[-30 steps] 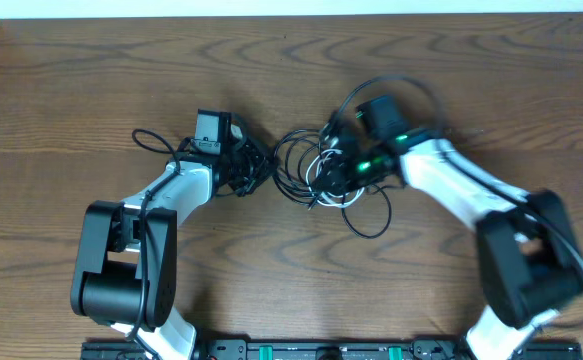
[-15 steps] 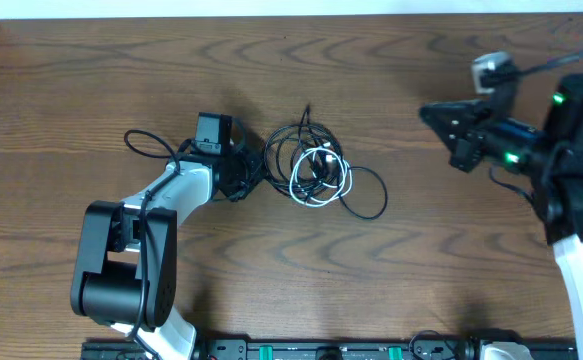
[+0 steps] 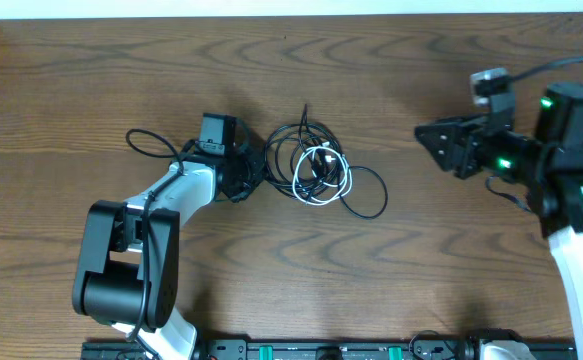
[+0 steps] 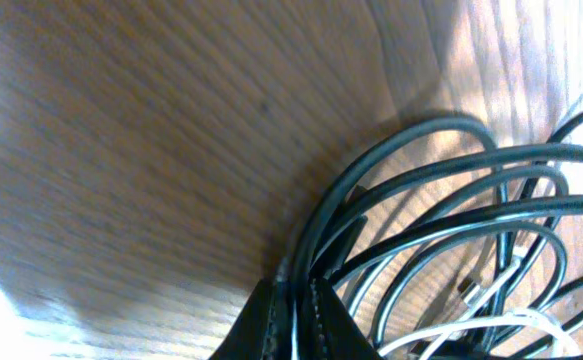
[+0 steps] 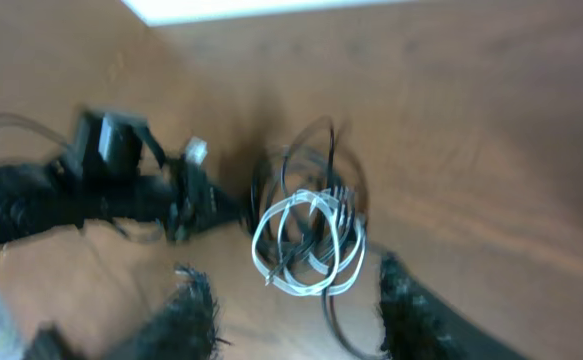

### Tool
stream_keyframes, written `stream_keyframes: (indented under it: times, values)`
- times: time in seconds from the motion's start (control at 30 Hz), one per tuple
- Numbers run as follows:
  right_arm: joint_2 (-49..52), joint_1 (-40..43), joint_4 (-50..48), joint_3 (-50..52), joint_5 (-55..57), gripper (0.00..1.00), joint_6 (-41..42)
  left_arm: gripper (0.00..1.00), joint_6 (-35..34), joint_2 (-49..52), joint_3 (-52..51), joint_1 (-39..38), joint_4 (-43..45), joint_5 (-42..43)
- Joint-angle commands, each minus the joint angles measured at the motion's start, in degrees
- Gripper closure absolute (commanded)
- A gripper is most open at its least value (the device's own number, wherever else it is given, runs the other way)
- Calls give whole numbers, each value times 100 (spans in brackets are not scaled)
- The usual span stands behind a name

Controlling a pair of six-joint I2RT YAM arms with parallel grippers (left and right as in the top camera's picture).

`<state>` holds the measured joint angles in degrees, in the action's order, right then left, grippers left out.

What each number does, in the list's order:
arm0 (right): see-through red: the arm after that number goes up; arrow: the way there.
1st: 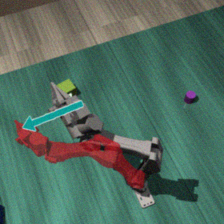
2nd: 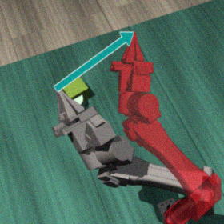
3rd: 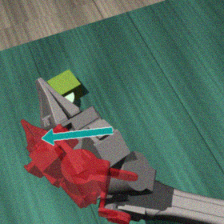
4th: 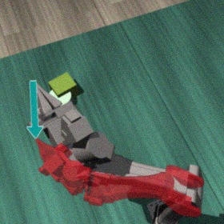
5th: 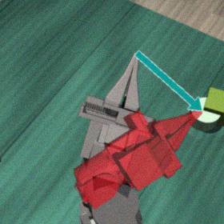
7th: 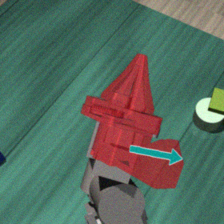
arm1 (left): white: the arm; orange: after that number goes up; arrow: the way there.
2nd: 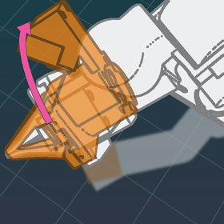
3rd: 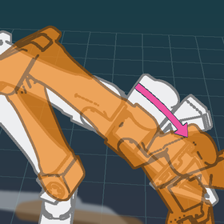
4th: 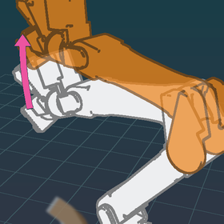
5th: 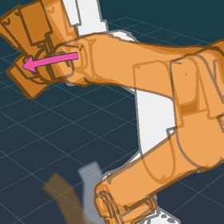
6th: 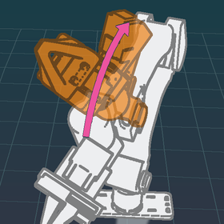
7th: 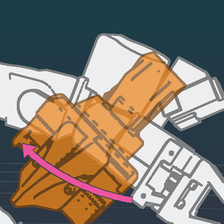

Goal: Untangle cables

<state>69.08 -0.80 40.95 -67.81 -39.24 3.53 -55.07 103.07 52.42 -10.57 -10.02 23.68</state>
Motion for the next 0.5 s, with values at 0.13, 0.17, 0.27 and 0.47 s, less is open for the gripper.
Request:
stream_keyframes:
  times: [0.13,0.17,0.27,0.47]
  values:
    - [1646,-872,-254,9,186,44,-321,92,293,11,-46,-450,-20,90]
    - [1880,-992,-354,9,317,45,-195,92,330,11,-46,-494,-22,87]
    - [2389,-1213,-608,9,697,44,686,92,426,11,-46,-640,-26,-72]
    - [2962,-1552,-1073,9,160,48,1856,92,422,11,-46,-850,-24,-614]
